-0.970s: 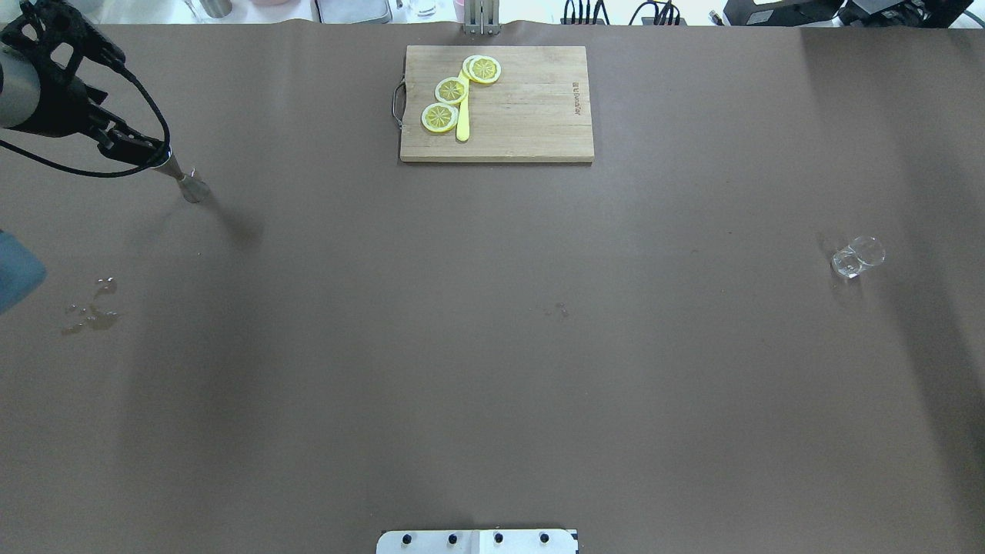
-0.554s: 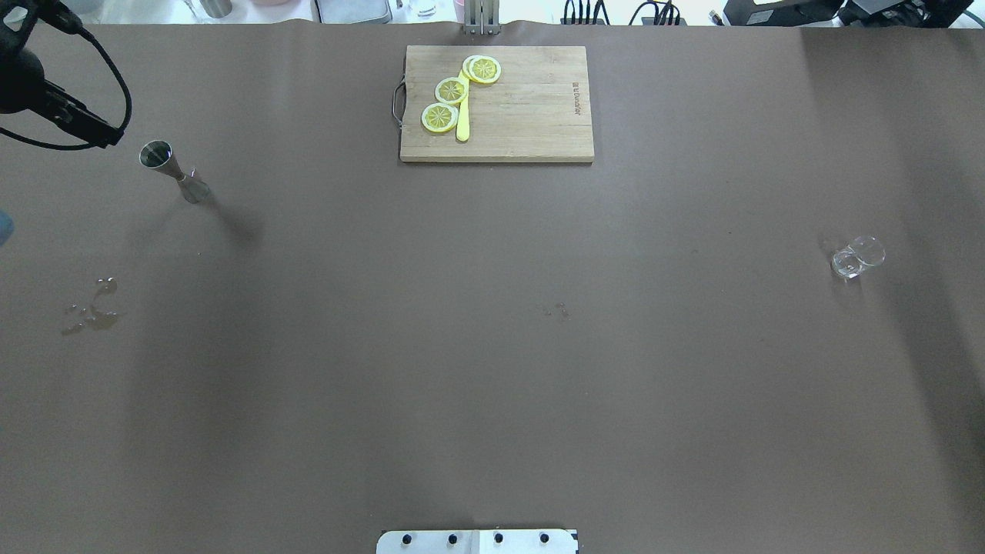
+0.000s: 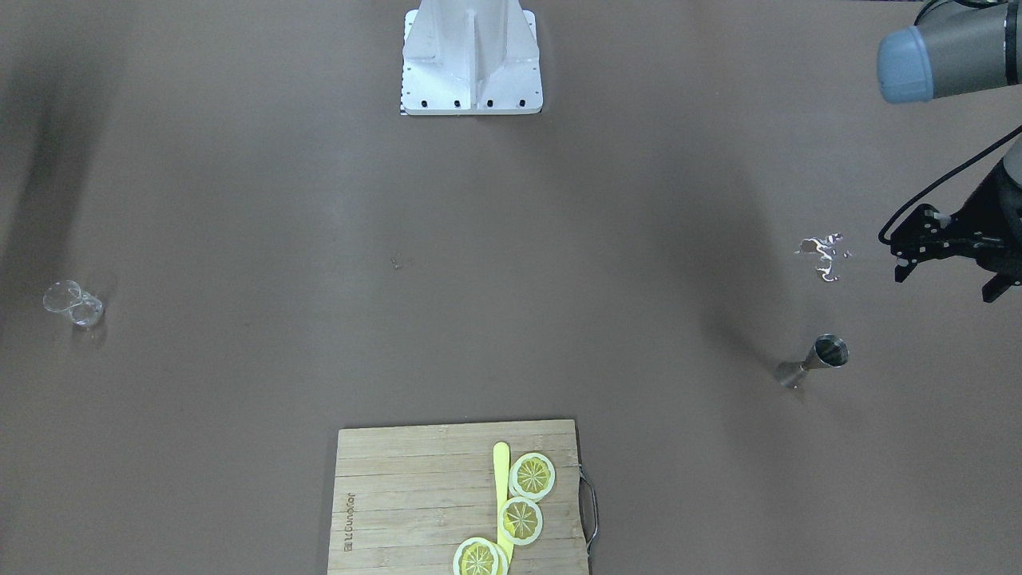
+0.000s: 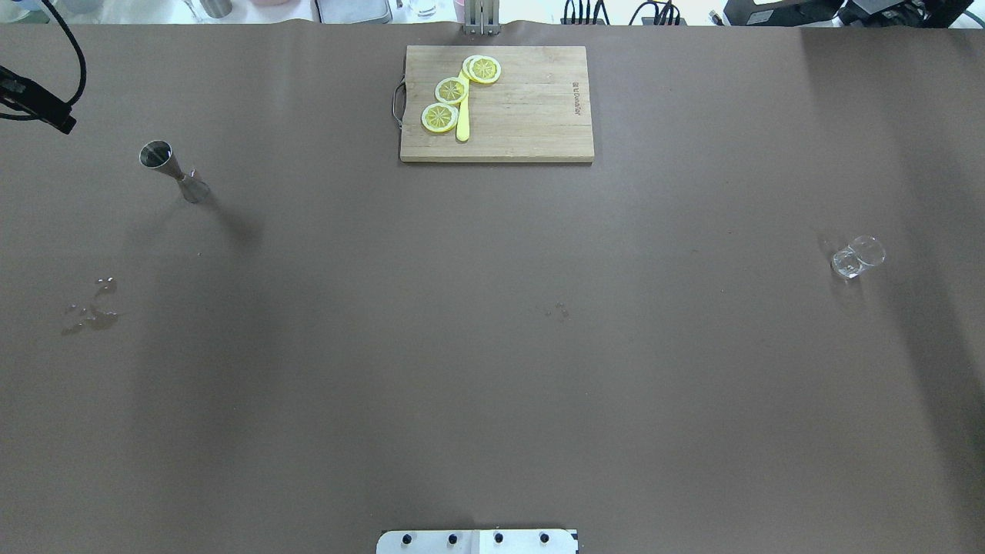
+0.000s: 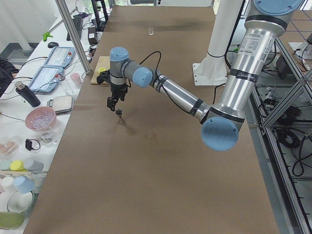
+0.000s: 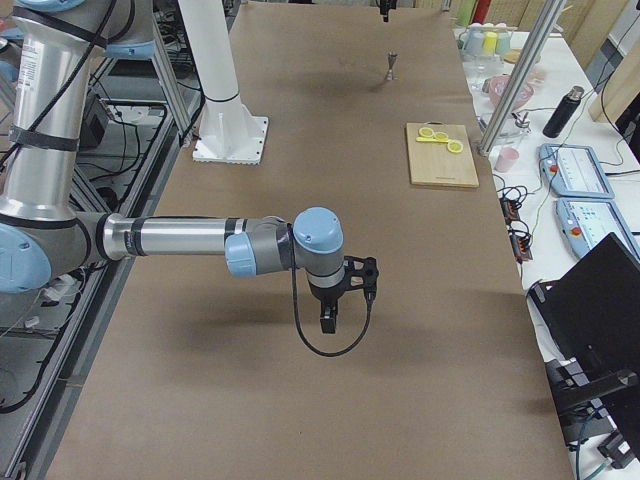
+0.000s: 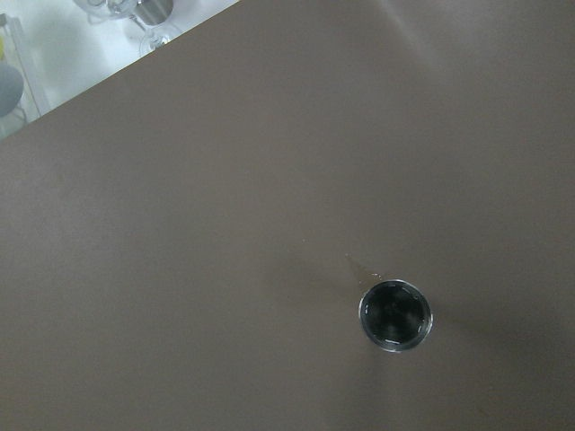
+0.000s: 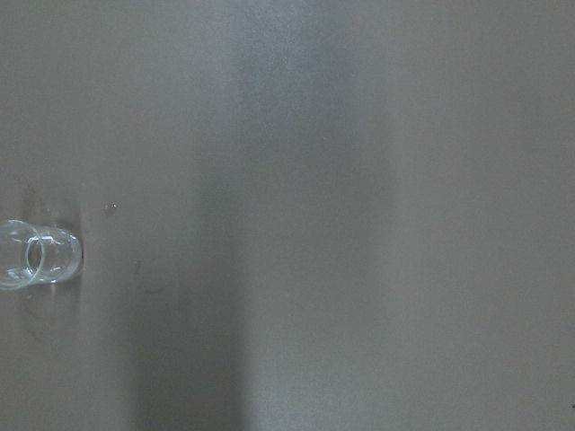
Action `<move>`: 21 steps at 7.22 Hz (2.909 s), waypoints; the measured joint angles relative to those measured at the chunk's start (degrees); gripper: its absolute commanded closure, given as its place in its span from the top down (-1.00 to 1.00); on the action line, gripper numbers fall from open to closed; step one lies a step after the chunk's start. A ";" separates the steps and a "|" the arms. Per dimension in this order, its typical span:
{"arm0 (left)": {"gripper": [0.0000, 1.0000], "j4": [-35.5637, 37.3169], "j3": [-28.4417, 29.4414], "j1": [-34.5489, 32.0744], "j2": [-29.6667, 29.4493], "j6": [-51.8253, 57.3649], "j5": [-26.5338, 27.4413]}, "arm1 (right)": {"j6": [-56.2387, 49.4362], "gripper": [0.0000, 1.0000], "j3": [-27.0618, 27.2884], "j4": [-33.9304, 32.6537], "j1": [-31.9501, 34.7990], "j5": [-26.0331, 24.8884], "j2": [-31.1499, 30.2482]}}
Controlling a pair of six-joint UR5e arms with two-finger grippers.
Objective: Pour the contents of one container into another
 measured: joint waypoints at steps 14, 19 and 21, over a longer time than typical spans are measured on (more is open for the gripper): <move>0.98 -1.32 2.92 -18.20 23.49 12.18 -10.25 | 0.00 1.00 -0.07 0.00 -0.07 -0.17 -0.03; 0.98 -1.42 3.19 -18.62 24.00 14.72 -10.11 | 0.00 1.00 -0.14 -0.02 -0.11 -0.23 -0.08; 0.98 -1.48 2.81 -18.62 23.67 14.61 -10.20 | 0.00 1.00 -0.28 -0.14 -0.16 -0.26 -0.17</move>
